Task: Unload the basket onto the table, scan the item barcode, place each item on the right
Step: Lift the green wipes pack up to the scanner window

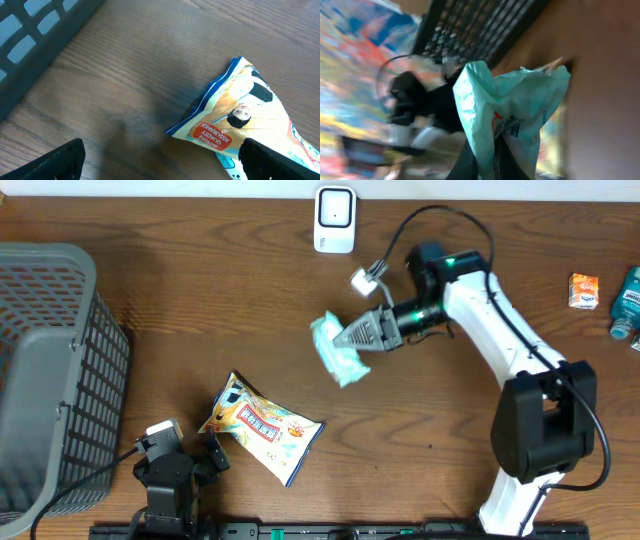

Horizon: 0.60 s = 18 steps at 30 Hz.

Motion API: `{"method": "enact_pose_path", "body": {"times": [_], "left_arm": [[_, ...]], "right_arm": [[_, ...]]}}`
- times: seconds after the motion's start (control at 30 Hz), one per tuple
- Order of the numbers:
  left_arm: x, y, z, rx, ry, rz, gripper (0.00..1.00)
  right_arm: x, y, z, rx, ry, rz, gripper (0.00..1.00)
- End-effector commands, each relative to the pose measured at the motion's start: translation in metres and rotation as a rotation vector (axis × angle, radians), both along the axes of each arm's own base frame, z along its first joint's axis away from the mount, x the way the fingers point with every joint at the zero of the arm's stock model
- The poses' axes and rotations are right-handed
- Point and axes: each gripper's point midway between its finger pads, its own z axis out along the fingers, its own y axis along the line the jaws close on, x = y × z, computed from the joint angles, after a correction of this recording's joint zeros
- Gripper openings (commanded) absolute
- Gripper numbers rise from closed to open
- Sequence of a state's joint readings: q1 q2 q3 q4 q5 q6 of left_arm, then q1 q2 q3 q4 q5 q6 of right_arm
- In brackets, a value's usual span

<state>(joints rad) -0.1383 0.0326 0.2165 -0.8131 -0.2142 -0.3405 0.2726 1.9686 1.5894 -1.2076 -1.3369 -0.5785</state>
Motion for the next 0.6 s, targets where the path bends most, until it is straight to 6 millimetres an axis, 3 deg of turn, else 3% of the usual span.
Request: {"method": "enact_pose_path", "body": {"times": [0.0, 0.13, 0.23, 0.27, 0.33, 0.47, 0.57], "left_arm": [[-0.011, 0.003, -0.012, 0.029, 0.071, -0.007, 0.98], [-0.011, 0.003, -0.012, 0.029, 0.071, -0.007, 0.98], [-0.011, 0.003, -0.012, 0.029, 0.071, -0.007, 0.98], [-0.011, 0.003, -0.012, 0.029, 0.071, -0.007, 0.98], [-0.011, 0.003, -0.012, 0.029, 0.071, -0.007, 0.98], [-0.011, 0.003, -0.012, 0.029, 0.071, -0.007, 0.98], [-0.011, 0.003, -0.012, 0.029, 0.071, -0.007, 0.98]], "right_arm": [[0.010, 0.011, -0.002, 0.012, -0.129, 0.018, 0.01], [0.033, 0.029, -0.034, -0.157, -0.384, 0.028, 0.01], [0.068, 0.036, -0.059, -0.387, -0.518, -0.080, 0.01], [0.091, 0.036, -0.065, -0.496, -0.544, -0.198, 0.01], [0.127, 0.033, -0.063, -0.616, -0.594, -0.405, 0.01], [0.157, 0.048, -0.041, -0.581, -0.756, -0.517, 0.01], [0.184, 0.048, -0.031, -0.580, -0.848, -0.620, 0.01]]}}
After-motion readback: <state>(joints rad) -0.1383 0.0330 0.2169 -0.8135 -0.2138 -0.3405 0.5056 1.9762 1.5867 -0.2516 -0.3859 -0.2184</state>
